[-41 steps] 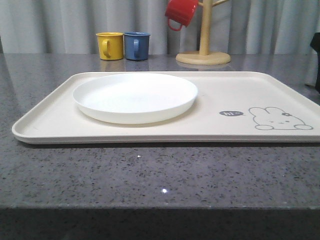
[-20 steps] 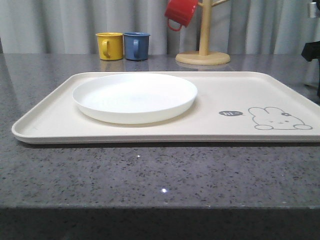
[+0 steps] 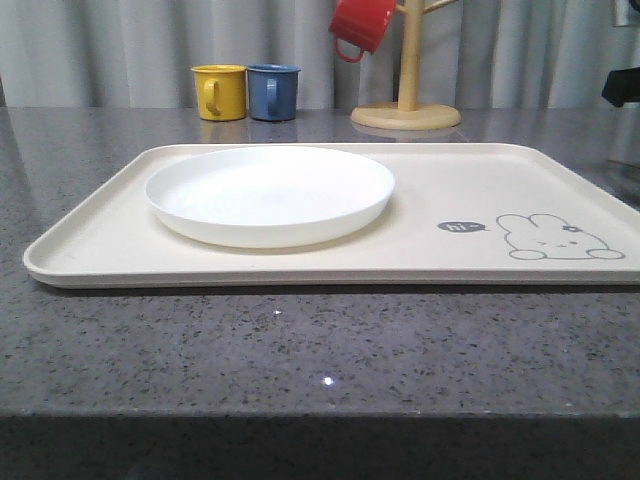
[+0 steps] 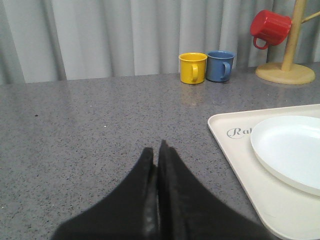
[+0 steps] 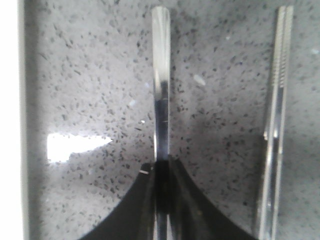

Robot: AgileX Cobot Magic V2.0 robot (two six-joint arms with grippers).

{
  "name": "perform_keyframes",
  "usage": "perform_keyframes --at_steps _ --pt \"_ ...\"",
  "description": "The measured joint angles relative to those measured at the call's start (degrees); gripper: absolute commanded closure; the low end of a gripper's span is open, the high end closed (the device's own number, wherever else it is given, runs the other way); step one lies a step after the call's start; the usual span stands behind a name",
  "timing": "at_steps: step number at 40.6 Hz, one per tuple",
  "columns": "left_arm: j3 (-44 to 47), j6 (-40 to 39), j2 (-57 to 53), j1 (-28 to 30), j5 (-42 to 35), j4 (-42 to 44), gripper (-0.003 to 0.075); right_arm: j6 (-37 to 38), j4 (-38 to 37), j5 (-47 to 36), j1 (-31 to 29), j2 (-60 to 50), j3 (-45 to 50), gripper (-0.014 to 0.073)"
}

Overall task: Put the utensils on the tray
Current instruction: 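Grasp the steel fork on the table with the right gripper, then lower the fork onto the tray beside the plate and release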

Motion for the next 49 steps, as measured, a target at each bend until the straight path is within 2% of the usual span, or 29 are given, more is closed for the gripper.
perform_keyframes --at_steps 8,13,22,32,40,49 --pt "0.0 0.0 0.0 0.0 0.0 0.0 0.0738 0.0 0.0 5.29 1.19 -1.43 -4.25 0.0641" --pt "0.0 0.0 0.0 0.0 -0.11 0.0 0.0738 2.78 0.0 6.7 4.53 -4.22 -5.97 0.0641" --pt "0.0 0.0 0.0 0.0 -0.11 0.0 0.0738 14.06 0.0 7.29 14.07 -5.5 -6.38 0.064" --pt "0.0 0.0 0.0 0.0 -0.11 0.0 0.0738 23.38 -0.38 2.29 24.59 -1.95 -6.38 0.064" --pt "0.0 0.0 0.0 0.0 -0.11 0.0 0.0738 27.98 -1.68 1.34 25.8 1.55 -6.38 0.064" --pt "0.0 0.0 0.0 0.0 -0.11 0.0 0.0738 29.17 -0.89 -0.49 25.8 3.83 -6.38 0.064"
